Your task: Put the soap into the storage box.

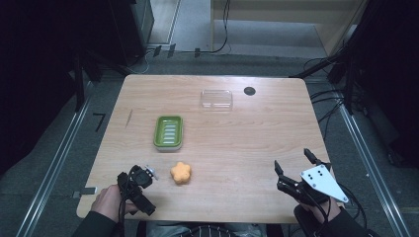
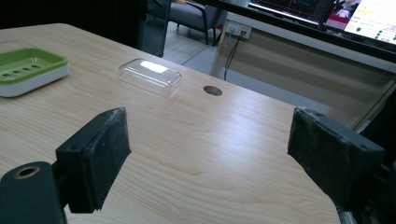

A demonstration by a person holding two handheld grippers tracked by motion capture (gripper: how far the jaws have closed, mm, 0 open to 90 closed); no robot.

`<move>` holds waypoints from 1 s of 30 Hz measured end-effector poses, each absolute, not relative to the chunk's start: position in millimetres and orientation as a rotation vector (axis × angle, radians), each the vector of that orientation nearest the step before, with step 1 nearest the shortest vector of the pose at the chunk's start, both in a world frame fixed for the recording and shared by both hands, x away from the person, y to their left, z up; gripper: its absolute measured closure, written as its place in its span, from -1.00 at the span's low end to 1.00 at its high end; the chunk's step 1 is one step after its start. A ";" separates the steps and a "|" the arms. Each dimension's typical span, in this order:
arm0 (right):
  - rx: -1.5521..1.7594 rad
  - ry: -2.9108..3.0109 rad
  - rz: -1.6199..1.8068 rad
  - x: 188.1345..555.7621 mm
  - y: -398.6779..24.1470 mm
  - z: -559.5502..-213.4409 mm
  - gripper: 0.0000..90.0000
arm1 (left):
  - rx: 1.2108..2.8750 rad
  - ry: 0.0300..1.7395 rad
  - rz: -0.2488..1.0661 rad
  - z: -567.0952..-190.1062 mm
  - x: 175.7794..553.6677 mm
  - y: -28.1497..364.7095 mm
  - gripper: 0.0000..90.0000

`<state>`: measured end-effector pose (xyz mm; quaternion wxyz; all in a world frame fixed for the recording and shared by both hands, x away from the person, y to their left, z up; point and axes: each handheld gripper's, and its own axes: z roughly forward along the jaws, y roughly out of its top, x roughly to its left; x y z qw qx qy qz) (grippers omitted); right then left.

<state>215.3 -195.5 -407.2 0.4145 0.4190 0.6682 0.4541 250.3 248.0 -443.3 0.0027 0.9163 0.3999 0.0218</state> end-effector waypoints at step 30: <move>1.043 1.687 1.132 214.0 -191.7 -406.4 -0.70 | 2.866 1.072 0.103 -435.9 278.6 215.4 -1.00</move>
